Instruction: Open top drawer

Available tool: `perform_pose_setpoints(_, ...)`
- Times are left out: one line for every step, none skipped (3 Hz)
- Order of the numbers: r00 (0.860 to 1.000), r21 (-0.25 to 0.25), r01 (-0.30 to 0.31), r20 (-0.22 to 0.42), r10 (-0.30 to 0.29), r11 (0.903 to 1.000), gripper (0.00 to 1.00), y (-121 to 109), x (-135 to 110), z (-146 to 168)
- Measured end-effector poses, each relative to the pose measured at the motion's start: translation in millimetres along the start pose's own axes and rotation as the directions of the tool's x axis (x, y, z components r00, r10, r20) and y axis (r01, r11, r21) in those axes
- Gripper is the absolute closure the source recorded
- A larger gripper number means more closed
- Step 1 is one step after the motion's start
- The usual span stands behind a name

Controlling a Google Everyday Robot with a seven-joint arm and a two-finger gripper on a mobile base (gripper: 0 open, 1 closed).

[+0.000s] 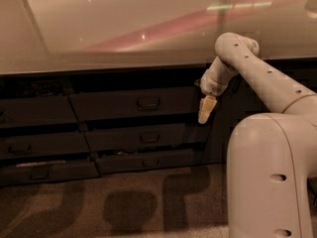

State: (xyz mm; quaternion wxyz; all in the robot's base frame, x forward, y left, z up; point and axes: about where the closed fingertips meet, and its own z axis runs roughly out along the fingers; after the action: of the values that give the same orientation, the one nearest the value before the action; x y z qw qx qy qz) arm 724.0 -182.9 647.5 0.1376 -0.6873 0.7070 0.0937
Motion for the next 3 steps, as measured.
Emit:
perform_pose_setpoints(1.000,0.000,0.000,0.000,0.000,1.0000,0.00,0.0,0.0,0.0)
perform_pose_setpoints(1.000,0.000,0.000,0.000,0.000,1.0000,0.19,0.0,0.0,0.1)
perform_pose_setpoints(1.000,0.000,0.000,0.000,0.000,1.0000,0.42,0.0,0.0,0.1)
